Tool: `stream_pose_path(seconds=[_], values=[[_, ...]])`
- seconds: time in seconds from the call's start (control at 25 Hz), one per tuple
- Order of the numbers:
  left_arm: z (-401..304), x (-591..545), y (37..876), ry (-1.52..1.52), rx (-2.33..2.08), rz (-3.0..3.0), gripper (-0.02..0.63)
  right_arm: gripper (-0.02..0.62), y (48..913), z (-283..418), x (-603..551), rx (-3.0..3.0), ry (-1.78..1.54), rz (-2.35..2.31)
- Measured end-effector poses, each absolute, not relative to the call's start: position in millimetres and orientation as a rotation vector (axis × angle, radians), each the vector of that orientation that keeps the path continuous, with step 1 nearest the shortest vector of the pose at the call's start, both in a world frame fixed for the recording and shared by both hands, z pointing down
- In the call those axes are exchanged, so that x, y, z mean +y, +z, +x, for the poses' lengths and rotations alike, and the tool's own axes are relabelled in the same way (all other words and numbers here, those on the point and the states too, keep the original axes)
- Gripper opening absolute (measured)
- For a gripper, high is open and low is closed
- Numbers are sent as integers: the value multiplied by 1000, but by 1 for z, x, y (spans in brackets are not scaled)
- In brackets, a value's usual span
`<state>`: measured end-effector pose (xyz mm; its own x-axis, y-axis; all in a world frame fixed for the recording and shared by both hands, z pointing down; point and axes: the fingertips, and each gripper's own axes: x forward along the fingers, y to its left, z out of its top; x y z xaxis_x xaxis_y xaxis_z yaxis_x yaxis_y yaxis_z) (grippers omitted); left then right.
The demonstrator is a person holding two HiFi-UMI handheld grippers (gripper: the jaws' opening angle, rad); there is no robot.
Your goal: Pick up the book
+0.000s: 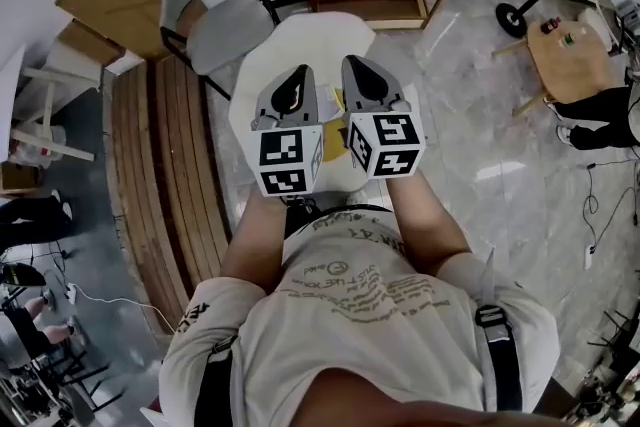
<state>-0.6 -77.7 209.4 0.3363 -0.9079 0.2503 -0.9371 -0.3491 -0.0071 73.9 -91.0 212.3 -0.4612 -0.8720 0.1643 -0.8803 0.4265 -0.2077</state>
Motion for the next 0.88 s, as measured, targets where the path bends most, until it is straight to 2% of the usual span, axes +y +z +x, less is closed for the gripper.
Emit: stream_pose_path(seconds=[0.56,0.88], values=[[-70,-108,334,361,-1420,2272,14,26,325,25,-113,-2315,589,1650],[-115,-101,474,499,-1309,2095,14,27,450,-14,-117,-2215,663,1589]])
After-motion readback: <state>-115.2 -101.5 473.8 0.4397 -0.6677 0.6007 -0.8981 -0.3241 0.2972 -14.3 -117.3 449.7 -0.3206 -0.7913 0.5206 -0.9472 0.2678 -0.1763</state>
